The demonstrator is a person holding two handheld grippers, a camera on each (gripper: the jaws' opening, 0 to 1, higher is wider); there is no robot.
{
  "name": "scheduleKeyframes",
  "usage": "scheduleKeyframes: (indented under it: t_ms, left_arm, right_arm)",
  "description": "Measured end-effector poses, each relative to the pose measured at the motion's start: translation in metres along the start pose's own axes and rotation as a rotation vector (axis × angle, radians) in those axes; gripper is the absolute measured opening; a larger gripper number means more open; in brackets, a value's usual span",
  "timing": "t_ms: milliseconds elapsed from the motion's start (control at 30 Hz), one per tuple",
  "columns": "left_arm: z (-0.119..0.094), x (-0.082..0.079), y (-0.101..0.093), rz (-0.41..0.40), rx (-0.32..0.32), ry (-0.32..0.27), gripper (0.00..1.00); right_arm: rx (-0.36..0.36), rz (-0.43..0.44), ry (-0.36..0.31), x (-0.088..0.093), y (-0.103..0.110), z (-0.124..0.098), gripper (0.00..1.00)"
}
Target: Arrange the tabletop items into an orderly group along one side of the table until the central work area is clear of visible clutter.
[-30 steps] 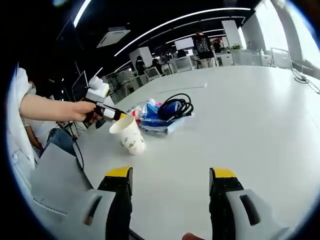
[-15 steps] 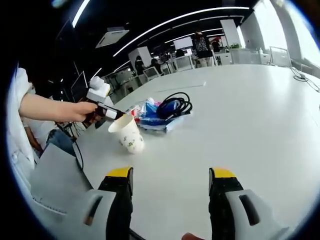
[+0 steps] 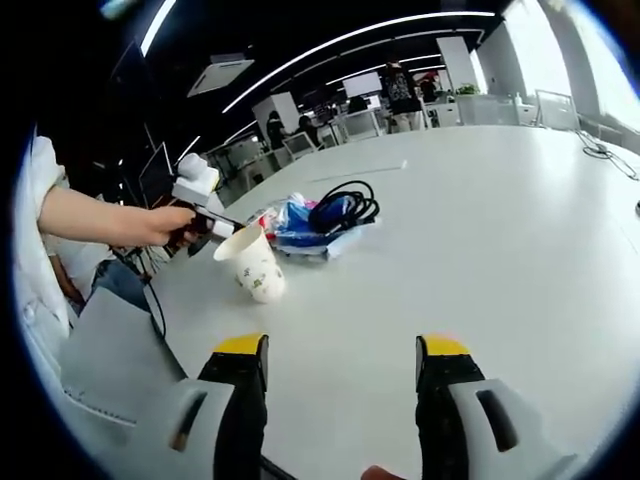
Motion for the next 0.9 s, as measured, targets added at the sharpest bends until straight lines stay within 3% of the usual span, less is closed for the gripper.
scheduleKeyframes:
  t_ms: [133,200,267,400,500,600,900]
  left_arm:
    - [-0.002,0.002,0.001,-0.048,0.027,-0.017,0.40]
    - [-0.003,0.004,0.001,-0.144,0.078,-0.045,0.40]
    - [-0.002,0.004,0.005,-0.175,0.095,-0.064,0.40]
    - [-0.005,0.006,0.006,-0.181,0.111,-0.078,0.39]
    - [-0.005,0.007,0.007,-0.195,0.124,-0.087,0.39]
    - [-0.005,0.007,0.007,-0.274,0.166,-0.113,0.39]
    - [-0.007,0.011,0.011,-0.285,0.220,-0.152,0.39]
  right_arm:
    - [-0.003,0.003,0.000,-0.002,0.000,0.002,0.57]
    - [-0.007,0.007,-0.002,-0.003,0.000,0.003,0.55]
    - [-0.013,0.007,-0.005,-0.005,0.002,0.004,0.55]
    - [-0.024,0.008,-0.011,-0.012,0.004,0.009,0.54]
    - [-0.033,0.030,-0.041,-0.021,0.006,0.012,0.54]
    - [-0.053,0.062,-0.081,-0.036,0.008,0.016,0.52]
    - [-0.139,0.166,-0.176,-0.080,0.022,0.037,0.49]
Point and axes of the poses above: the point that each gripper's makers call its tool centre point, and the gripper's own axes: z roughly forward along the fingers, y roughly to its left, x roughly out of its underside, the point moved 8 cm from there along -z, roughly backward along the fingers, and after that the axes turned 10 degrees about z, right-handed, at the moved point
